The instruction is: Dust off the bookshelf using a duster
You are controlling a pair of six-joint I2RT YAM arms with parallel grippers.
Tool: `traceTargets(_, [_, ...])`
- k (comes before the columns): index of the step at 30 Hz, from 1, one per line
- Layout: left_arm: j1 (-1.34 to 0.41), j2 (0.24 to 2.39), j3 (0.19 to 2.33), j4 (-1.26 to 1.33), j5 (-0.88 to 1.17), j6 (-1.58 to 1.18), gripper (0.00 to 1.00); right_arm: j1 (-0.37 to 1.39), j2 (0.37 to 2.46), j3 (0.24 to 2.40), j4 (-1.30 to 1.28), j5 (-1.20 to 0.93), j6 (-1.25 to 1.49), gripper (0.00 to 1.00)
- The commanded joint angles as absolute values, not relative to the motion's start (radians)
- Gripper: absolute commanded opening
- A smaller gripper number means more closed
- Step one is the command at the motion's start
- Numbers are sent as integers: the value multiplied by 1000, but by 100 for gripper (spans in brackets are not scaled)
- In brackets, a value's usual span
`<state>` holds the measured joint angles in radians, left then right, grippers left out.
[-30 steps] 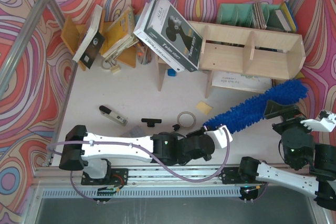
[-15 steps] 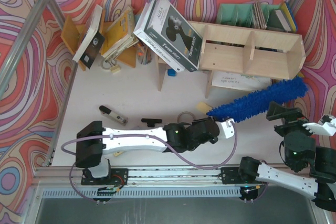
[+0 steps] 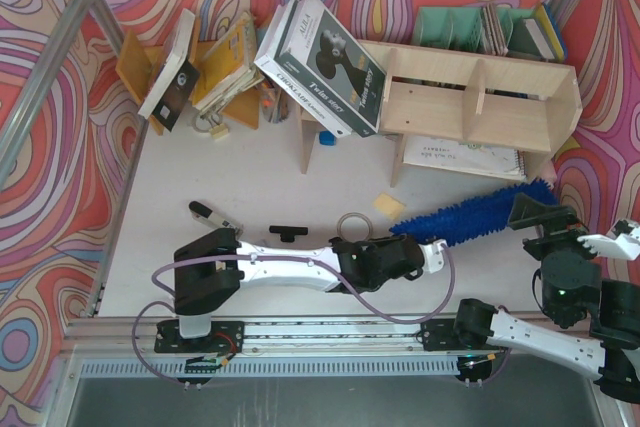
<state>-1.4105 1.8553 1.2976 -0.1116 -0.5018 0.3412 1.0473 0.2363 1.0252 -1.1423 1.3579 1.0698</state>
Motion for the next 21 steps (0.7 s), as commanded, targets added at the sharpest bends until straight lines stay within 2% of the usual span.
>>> traceTargets(1, [-1406, 1783, 1284, -30, -554, 349, 0, 1054, 227, 1014, -1135, 1393, 1065, 94])
traceTargets(11, [-1407, 1628, 1275, -11, -571, 399, 0, 1055, 243, 1016, -1137, 1393, 1065, 94])
traceTargets(21, [-1405, 1728, 1242, -4, -502, 313, 0, 1055, 225, 1014, -1137, 1385, 1065, 94])
